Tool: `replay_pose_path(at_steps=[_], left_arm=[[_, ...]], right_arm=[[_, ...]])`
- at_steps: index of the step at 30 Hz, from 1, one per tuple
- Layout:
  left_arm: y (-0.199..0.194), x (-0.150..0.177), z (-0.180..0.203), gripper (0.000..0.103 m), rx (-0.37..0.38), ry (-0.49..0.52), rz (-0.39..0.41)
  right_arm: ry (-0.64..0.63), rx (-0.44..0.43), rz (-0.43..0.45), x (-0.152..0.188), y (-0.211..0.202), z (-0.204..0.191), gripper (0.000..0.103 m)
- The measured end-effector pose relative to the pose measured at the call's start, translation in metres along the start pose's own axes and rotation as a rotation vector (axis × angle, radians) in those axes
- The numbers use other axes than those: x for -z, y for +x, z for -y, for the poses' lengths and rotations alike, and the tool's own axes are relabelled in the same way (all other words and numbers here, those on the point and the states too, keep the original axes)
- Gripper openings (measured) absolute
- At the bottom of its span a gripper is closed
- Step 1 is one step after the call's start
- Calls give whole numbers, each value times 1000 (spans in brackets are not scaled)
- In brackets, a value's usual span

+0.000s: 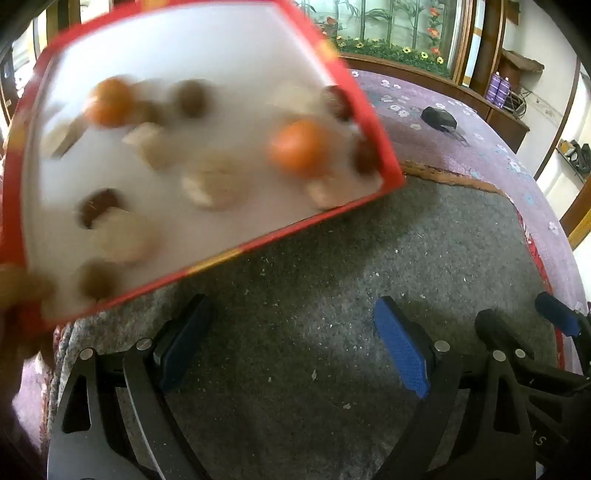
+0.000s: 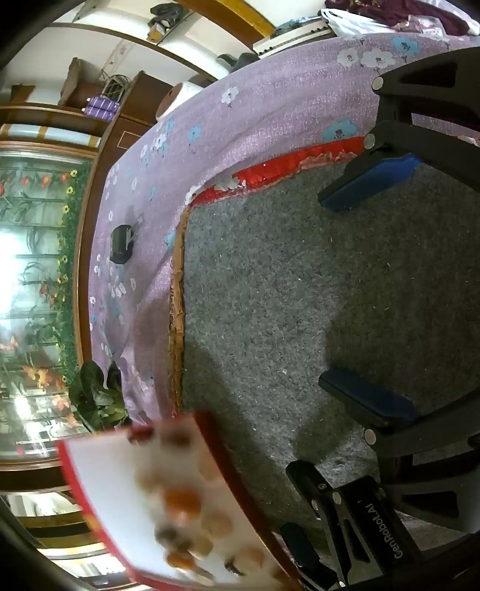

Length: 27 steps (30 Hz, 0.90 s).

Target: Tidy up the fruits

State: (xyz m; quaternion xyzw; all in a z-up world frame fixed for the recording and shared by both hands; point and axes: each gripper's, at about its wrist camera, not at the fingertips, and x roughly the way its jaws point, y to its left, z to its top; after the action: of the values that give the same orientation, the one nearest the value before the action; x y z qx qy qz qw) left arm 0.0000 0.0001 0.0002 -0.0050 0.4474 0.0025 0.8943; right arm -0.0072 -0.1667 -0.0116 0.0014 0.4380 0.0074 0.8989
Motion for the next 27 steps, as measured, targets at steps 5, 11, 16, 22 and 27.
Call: replay_pose_path(at_steps=[5,11,16,22,27], left_arm=[[0,0,0,91,-1,1,1],[1,1,-1,91,-1,1,0],[1,1,-3,91,1,0,1],[1,2,-4,91,1,-1,1],[1,1,-4,91,2,-2,-1]], right_arm=[[0,0,0,0,-1,0,88],[-1,0,-1,0,1,0,89],[-1,0,0,1,-2,1,89],[-1,0,-1,0,1,-1,89],[-1,0,-1,-1,1,-1,89]])
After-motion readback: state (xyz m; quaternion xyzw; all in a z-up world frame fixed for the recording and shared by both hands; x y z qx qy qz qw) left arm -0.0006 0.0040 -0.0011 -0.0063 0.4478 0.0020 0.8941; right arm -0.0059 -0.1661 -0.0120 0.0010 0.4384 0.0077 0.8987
